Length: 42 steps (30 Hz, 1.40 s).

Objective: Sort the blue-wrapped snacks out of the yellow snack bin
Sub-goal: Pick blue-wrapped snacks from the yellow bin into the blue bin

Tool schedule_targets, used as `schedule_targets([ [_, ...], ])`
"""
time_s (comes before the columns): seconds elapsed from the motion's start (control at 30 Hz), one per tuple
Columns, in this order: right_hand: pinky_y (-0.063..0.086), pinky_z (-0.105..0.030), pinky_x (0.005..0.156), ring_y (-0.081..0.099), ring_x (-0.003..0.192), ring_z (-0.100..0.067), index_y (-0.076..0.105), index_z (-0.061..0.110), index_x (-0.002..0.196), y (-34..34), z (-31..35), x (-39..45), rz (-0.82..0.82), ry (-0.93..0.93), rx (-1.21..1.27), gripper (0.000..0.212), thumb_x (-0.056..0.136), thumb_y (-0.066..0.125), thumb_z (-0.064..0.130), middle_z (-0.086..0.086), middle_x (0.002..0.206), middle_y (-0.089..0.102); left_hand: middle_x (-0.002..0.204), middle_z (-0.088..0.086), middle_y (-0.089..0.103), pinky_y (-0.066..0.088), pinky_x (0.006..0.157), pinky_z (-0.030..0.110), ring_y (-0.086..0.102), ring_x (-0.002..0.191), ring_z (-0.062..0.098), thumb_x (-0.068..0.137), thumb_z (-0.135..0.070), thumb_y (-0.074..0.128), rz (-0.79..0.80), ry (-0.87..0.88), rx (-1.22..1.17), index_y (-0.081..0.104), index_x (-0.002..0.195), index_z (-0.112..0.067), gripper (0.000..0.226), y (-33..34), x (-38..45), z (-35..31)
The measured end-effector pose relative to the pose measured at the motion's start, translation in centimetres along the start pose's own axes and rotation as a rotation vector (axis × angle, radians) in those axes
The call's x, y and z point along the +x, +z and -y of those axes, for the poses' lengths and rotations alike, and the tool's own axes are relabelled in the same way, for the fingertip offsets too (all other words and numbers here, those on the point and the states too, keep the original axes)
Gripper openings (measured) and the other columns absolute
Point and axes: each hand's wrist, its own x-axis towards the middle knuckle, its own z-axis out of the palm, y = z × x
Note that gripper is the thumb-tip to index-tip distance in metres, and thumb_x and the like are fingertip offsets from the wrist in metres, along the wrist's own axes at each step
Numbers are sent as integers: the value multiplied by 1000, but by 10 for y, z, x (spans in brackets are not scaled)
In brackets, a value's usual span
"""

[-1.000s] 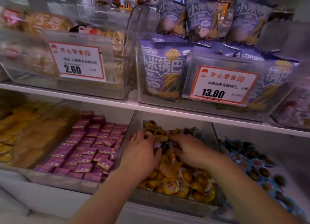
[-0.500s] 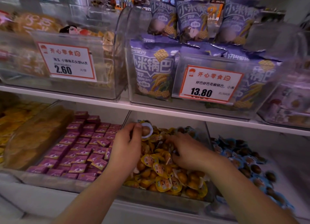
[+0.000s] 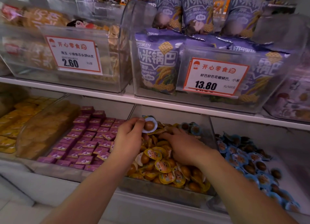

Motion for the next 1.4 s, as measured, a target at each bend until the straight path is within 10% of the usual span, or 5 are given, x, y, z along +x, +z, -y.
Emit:
schedule_targets([
  [0.53,42,-31,70,57,106,-26,56,23,113,-3,9,-8,-310,-21,-65,23,90,56,27,-2,117,61,77,8,64,33,42,27,53,56,16,96,-21,60,162,-165,-477,71,93,-3,21,-9,7,-13],
  [0.67,47,-34,85,54,114,-27,58,24,125,-7,9,-15,-378,57,-26,37,88,60,24,-4,123,60,81,6,67,38,44,25,55,59,14,89,-19,69,190,-173,-403,74,92,-8,12,-9,4,-10],
  [0.87,45,-6,82,65,101,-11,63,32,122,-32,19,-43,-548,251,681,35,92,63,14,7,106,70,75,-1,67,44,53,25,57,57,10,92,-23,68,89,-43,-162,71,99,-20,8,2,-7,-7],
  [1.13,61,-36,74,72,91,-26,68,-2,117,-46,47,-84,-152,228,2207,42,96,43,24,-20,110,71,117,-11,58,44,90,12,55,110,-3,101,-23,50,150,392,252,52,121,-36,23,50,-58,-6],
  [1.4,57,-30,88,71,101,-12,70,26,116,-39,33,-105,-224,298,1586,22,97,59,20,0,107,76,159,-26,3,13,116,11,5,146,-10,81,-33,44,515,347,195,-1,154,-37,86,69,-83,-7],
])
